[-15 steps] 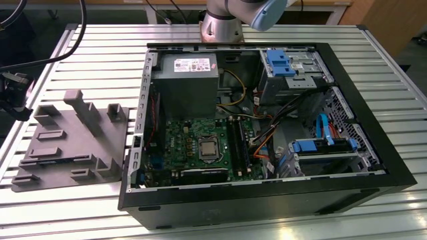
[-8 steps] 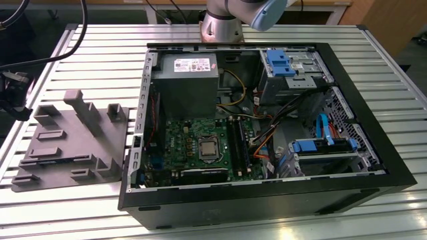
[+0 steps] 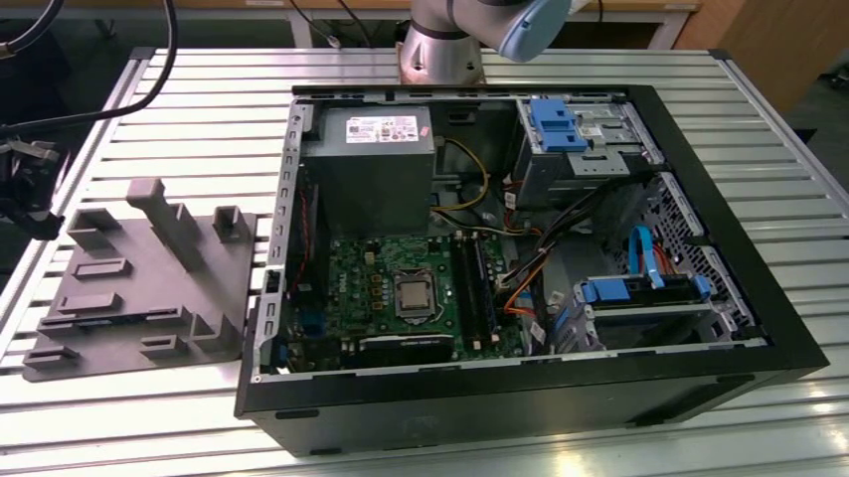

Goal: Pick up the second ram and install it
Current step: 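Pick up the second ram and move it above second insertion slot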

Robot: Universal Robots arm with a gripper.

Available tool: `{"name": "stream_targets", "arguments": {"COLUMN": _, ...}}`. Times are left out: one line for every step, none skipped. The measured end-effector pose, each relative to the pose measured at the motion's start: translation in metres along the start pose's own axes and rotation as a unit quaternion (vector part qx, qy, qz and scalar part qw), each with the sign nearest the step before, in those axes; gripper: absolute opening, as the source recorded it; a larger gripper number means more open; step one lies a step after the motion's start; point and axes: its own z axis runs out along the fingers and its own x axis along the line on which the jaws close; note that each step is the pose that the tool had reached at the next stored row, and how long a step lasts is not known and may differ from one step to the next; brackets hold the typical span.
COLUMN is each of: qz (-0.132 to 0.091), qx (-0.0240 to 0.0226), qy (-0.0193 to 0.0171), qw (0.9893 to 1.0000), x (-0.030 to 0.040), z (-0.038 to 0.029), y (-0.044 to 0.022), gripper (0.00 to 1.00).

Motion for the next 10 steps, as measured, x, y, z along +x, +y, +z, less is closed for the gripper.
{"name": "stream_targets", "arguments": {"qz": -0.004, "qx": -0.0001, "qy": 0.0, "qw": 1.0, "x": 0.0, "z": 0.0, "y": 0.0, "gripper": 0.11}}
{"name": "stream_targets", "arguments": {"qz": -0.007, "qx": -0.0002, "qy": 0.0001, "qw": 1.0, "x": 0.0, "z": 0.0, "y": 0.0, "gripper": 0.11}}
{"name": "stream_targets", "arguments": {"qz": -0.011, "qx": -0.0003, "qy": 0.0002, "qw": 0.9999, "x": 0.0, "z": 0.0, "y": 0.0, "gripper": 0.11}}
{"name": "stream_targets", "arguments": {"qz": -0.015, "qx": -0.0004, "qy": 0.0002, "qw": 0.9999, "x": 0.0, "z": 0.0, "y": 0.0, "gripper": 0.11}}
{"name": "stream_targets", "arguments": {"qz": -0.019, "qx": -0.0005, "qy": 0.0003, "qw": 0.9998, "x": 0.0, "z": 0.0, "y": 0.0, "gripper": 0.11}}
{"name": "stream_targets", "arguments": {"qz": -0.022, "qx": -0.0006, "qy": 0.0003, "qw": 0.9997, "x": 0.0, "z": 0.0, "y": 0.0, "gripper": 0.11}}
{"name": "stream_targets", "arguments": {"qz": -0.027, "qx": -0.0007, "qy": 0.0004, "qw": 0.9996, "x": 0.0, "z": 0.0, "y": 0.0, "gripper": 0.11}}
{"name": "stream_targets", "arguments": {"qz": -0.03, "qx": -0.0008, "qy": 0.0004, "qw": 0.9995, "x": 0.0, "z": 0.0, "y": 0.0, "gripper": 0.11}}
{"name": "stream_targets", "arguments": {"qz": -0.034, "qx": -0.0009, "qy": 0.0005, "qw": 0.9994, "x": 0.0, "z": 0.0, "y": 0.0, "gripper": 0.11}}
{"name": "stream_targets", "arguments": {"qz": -0.039, "qx": -0.001, "qy": 0.0005, "qw": 0.9993, "x": 0.0, "z": 0.0, "y": 0.0, "gripper": 0.11}}
